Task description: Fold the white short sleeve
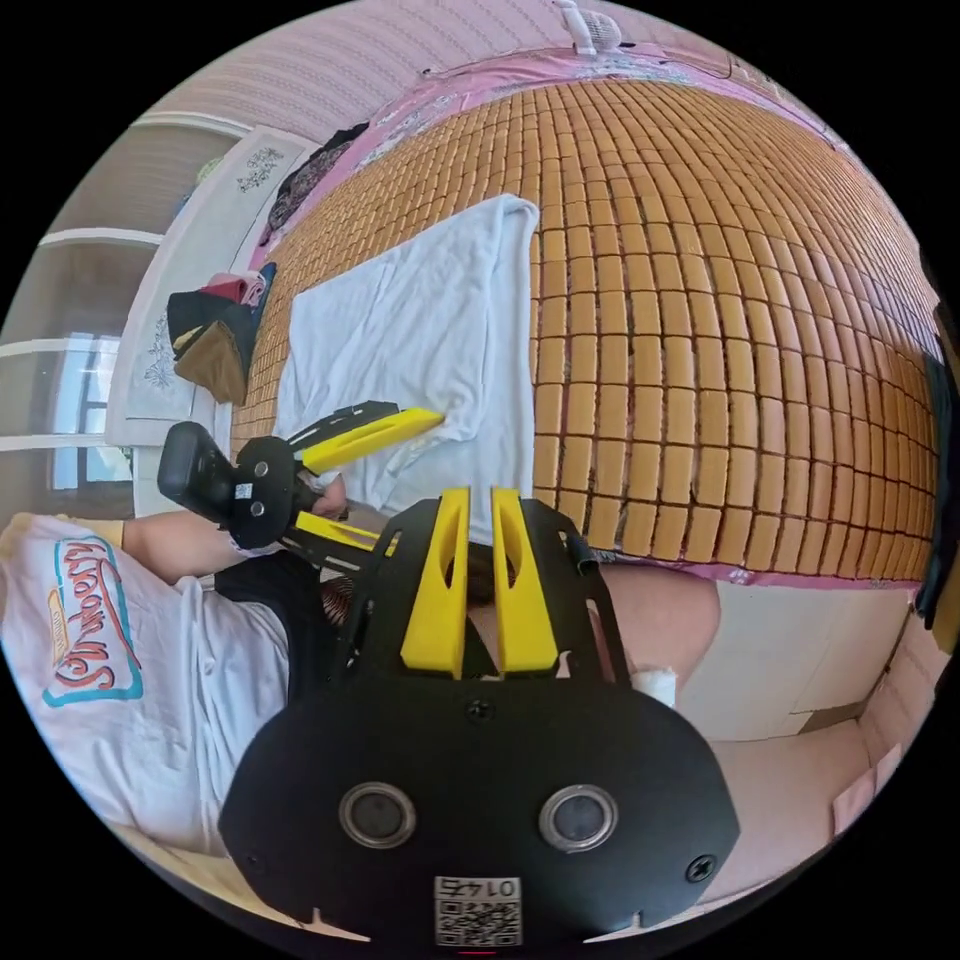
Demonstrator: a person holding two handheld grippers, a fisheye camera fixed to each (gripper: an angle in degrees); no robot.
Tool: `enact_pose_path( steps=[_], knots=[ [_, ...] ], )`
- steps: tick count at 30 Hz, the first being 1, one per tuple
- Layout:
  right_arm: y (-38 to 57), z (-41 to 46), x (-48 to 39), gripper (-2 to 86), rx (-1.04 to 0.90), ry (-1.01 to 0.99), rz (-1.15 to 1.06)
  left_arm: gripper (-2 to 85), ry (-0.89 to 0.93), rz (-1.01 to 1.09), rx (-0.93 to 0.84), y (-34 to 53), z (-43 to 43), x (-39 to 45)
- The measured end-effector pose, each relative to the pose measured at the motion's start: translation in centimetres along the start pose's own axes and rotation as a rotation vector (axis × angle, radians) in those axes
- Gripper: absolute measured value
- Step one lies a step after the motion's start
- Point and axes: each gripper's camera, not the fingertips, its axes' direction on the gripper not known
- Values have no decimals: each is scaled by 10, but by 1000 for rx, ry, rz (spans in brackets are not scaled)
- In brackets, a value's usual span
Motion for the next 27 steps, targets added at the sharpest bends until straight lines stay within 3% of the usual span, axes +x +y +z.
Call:
enact_pose_path(
  steps=[2, 6, 13, 16, 17, 20, 24, 27],
  knots=[
    [2, 20, 12, 57, -142, 36, -5, 225, -11, 19, 4, -1, 1, 3],
    [6, 31, 10, 8, -203, 182, -83, 231, -1, 26, -14, -2, 7, 8],
    [27, -25, 24, -2, 107, -246, -124, 200, -35, 21, 0, 5, 6, 15],
    [35, -30, 32, 5, 148, -400, -144, 135, -94, -14, -1, 7, 1, 11],
    [38, -28, 35, 9, 138, -435, -151, 70, -120, -27, -6, 9, -1, 9],
    [50, -35, 58, 35, 238, -326, -18, 1, -100, -1, -32, 16, -7, 7],
    [50, -31, 90, 112, 344, -190, 97, -8, -38, 71, -10, 34, -30, 19],
    [37, -17, 111, 136, 381, -223, 159, -9, -27, 140, 2, 49, -49, 33]
  ],
)
